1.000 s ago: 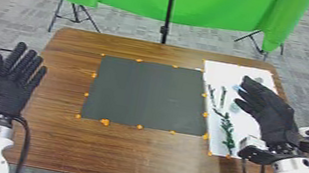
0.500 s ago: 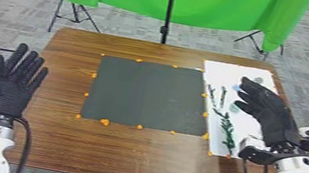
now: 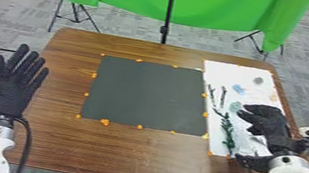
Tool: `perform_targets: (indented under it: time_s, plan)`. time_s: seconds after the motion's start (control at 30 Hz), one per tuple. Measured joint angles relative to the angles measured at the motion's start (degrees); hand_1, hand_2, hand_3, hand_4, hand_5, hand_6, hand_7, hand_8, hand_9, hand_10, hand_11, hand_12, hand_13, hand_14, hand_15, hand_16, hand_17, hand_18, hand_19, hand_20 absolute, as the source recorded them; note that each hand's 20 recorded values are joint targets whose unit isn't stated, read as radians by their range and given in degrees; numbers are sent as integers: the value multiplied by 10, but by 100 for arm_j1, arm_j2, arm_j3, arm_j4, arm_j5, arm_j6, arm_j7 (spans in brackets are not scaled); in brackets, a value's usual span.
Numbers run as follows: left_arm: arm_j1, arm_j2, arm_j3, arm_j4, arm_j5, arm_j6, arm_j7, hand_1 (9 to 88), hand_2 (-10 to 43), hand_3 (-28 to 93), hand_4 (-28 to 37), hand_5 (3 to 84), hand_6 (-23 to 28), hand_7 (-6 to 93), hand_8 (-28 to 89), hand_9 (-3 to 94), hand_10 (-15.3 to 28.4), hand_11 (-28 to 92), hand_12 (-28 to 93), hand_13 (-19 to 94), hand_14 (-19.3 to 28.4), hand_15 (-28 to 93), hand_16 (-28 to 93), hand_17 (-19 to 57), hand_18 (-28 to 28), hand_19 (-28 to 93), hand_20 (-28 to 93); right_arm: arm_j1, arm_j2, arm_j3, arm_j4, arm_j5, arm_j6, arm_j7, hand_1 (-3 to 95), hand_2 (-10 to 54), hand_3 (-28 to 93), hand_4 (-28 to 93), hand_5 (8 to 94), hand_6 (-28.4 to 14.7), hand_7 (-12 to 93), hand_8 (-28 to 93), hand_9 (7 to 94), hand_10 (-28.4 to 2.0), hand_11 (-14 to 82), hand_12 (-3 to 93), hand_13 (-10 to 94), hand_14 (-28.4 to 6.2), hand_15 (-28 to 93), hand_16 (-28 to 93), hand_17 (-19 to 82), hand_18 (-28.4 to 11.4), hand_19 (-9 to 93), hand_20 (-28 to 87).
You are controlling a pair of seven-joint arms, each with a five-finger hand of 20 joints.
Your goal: Arrange flowers
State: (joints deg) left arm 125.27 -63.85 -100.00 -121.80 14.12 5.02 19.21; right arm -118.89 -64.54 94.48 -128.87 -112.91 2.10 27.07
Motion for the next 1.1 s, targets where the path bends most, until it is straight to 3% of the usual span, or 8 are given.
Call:
perform_targets:
  time_s: [0.17, 0.37, 0.57, 0.83, 0.9, 0.97, 1.03, 1.1]
  plan:
    - [1, -10, 2, -1, -14, 6, -3, 245, 143, 742, -283, 397, 75, 58, -81, 305, 122, 120, 56, 204, 102, 147, -66, -73, 102, 257, 84, 3, 139, -308, 153, -1619, -696, 215, 277, -95, 670, -283, 601, -51, 251, -147, 528, -199, 474, 240, 468, -196, 806, 259, 243, -239, 879, 349]
    - [-6, -10, 32, -1, -28, 13, -3, 245, 144, 742, -283, 398, 76, 58, -81, 308, 123, 120, 57, 204, 103, 149, -67, -73, 102, 257, 83, 194, 345, -798, 720, -3044, -709, 429, 319, -95, 590, -283, 598, -53, 258, -151, 522, -201, 480, 242, 468, -197, 805, 267, 250, -245, 887, 357]
    - [-23, -7, 63, 1, -67, 45, 7, 245, 144, 743, -283, 400, 77, 58, -81, 310, 124, 123, 58, 204, 105, 153, -65, -73, 103, 260, 83, 227, 379, -831, 915, -4585, -694, 478, 442, -95, 338, -283, 593, -51, 279, -152, 513, -204, 515, 257, 469, -197, 805, 267, 256, -250, 896, 371]
    - [-51, -7, 126, 8, -171, 63, 21, 244, 145, 742, -283, 403, 79, 58, -81, 314, 126, 122, 57, 210, 110, 162, -66, -73, 104, 263, 83, 572, 530, -1362, 1123, -4313, -825, 475, 534, -95, 177, -282, 618, -43, 341, -166, 540, -201, 566, 286, 493, -193, 813, 276, 272, -253, 911, 390]
    - [-53, -6, 134, 8, -176, 64, 28, 244, 145, 742, -283, 403, 80, 57, -81, 314, 126, 123, 58, 211, 111, 163, -67, -74, 105, 265, 83, 684, 535, -1511, 1213, -4312, -827, 465, 411, -95, 537, -282, 647, -39, 346, -166, 566, -194, 569, 291, 516, -187, 811, 278, 283, -249, 914, 393]
    - [-55, -4, 142, 10, -182, 64, 34, 243, 145, 743, -283, 403, 80, 58, -80, 316, 126, 123, 58, 212, 112, 163, -67, -74, 105, 265, 83, 786, 534, -1575, 1249, -4331, -840, 460, 390, -95, 713, -281, 693, -24, 352, -168, 605, -179, 566, 290, 557, -176, 798, 289, 298, -248, 917, 392]
    - [-59, -4, 157, 13, -185, 64, 36, 243, 145, 743, -283, 404, 80, 57, -80, 317, 127, 123, 58, 214, 113, 164, -67, -74, 105, 265, 83, 883, 532, -1638, 1322, -4359, -880, 451, 474, -95, 675, -282, 731, -29, 353, -36, 653, -168, 545, 309, 590, -166, 784, 302, 307, -248, 917, 395]
    - [-63, -4, 170, 14, -188, 63, 36, 243, 145, 743, -283, 404, 80, 57, -80, 318, 128, 125, 58, 215, 114, 166, -67, -74, 105, 265, 83, 945, 529, -1666, 1372, -4376, -875, 429, 542, -95, 675, -283, 789, -26, 334, 23, 748, -152, 404, 418, 623, -155, 763, 311, 318, -246, 915, 397]
